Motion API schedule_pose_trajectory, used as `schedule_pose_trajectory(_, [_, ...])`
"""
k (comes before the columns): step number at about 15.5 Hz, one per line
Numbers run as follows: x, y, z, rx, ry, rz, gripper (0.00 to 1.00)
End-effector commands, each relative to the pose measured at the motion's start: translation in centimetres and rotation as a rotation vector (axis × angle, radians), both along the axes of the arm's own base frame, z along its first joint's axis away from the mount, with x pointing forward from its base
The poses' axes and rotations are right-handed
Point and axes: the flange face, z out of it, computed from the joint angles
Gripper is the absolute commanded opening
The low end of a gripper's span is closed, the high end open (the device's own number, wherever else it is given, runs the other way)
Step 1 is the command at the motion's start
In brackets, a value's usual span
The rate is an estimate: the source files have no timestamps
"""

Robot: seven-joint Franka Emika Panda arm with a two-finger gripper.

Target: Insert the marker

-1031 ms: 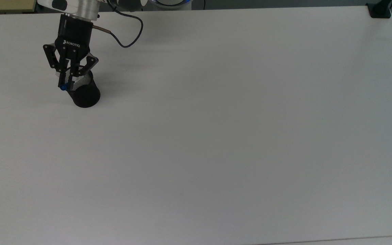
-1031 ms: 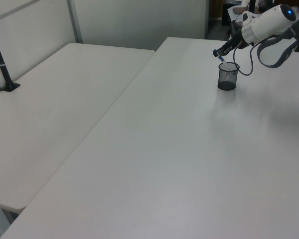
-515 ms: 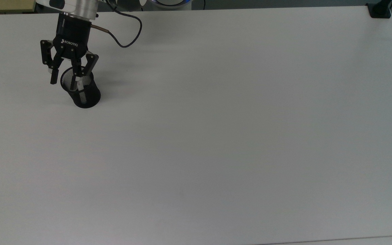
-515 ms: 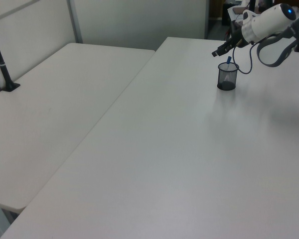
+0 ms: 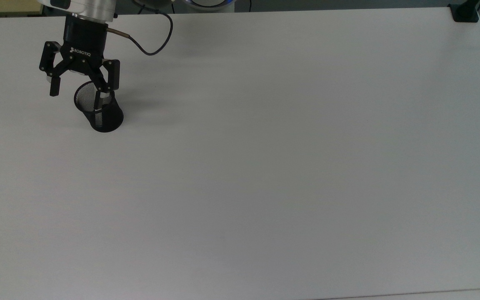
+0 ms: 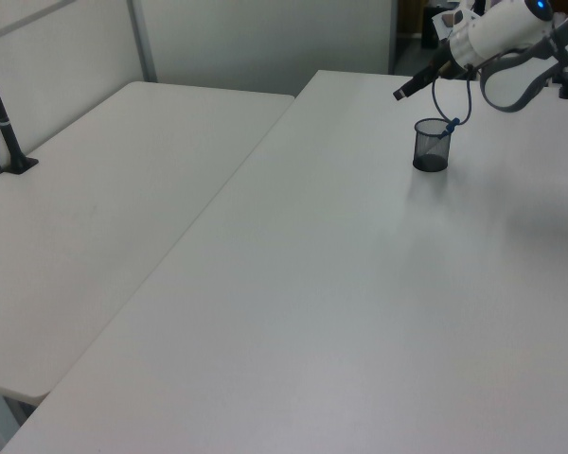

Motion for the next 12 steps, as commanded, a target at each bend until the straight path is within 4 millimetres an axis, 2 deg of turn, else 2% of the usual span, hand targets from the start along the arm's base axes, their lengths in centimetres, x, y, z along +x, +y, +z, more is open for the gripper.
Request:
schedule_pose_trajectory(1, [1.7,0.9,6.5,0.06,0.181,-0.019,1.0])
schedule_pose_trajectory(3, [2.7,1.1,10.2,0.096,0.34,-0.04,1.0])
schedule_pose_trajectory(5, [2.6,1.9,13.0,0.123,0.453,-0.043,1.0])
schedule_pose_trajectory(7, [2.3,4.5,15.1,0.156,0.523,-0.015,1.0])
schedule_pose_trajectory(12, [1.5,9.3,17.6,0.195,0.623,-0.011,1.0])
